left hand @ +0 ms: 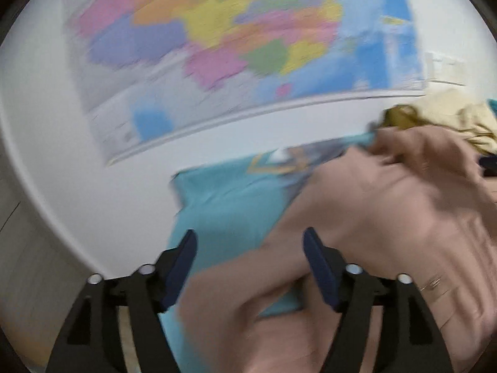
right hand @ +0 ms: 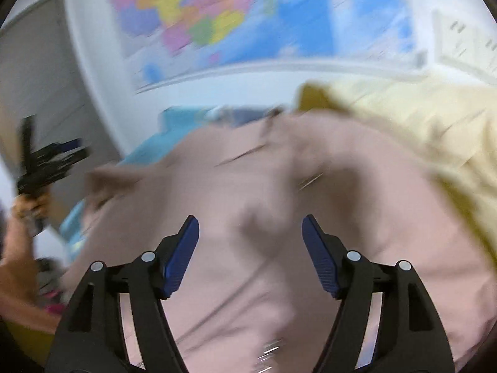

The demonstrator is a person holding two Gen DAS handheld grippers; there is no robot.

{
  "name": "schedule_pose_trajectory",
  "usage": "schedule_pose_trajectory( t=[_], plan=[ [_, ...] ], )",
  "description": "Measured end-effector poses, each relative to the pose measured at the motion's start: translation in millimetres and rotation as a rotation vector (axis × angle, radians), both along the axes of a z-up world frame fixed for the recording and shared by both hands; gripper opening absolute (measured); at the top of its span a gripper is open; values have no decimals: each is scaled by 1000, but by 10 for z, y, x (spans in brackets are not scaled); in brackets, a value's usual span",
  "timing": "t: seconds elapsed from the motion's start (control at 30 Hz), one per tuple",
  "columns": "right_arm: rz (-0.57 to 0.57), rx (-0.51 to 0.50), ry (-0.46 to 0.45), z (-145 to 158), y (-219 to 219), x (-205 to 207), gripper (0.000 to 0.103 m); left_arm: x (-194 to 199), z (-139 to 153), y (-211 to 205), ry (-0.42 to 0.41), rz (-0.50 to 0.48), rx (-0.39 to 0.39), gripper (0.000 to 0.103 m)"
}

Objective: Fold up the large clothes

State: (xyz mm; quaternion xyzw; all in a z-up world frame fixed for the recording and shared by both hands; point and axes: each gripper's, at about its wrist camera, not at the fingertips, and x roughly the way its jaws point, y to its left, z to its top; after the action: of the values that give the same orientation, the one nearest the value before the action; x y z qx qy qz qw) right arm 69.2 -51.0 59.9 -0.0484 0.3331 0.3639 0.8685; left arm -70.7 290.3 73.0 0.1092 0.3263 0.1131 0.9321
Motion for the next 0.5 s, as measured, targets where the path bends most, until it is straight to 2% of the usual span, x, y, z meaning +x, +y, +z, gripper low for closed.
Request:
schedule_pose_trajectory(
  t=[0.17,0.27,0.37,0.43,0.47,0.5],
  plan=[
    [28,-110,-77,-43,527,302,69,780,-335,-597,72,-159,-7,78],
    [51,-163,-93,-171,763,498,65,1179,-517,-835,93,-222,-26,78],
    [12,-225,-109,-288,1040,847,59,1526,-674,-1021,123,-252,-40,78],
    [-33,-221,-66,-337,1082,1090,49,1789,-790,-1091,152,-248,-55,78],
    [-36,-185,-25,-338,1060,1225,38,1855,-836,-1121,165,-248,-65,78],
    [-24,-150,13,-326,1042,1317,15,1931,-874,-1117,176,-244,-83,77]
  ],
)
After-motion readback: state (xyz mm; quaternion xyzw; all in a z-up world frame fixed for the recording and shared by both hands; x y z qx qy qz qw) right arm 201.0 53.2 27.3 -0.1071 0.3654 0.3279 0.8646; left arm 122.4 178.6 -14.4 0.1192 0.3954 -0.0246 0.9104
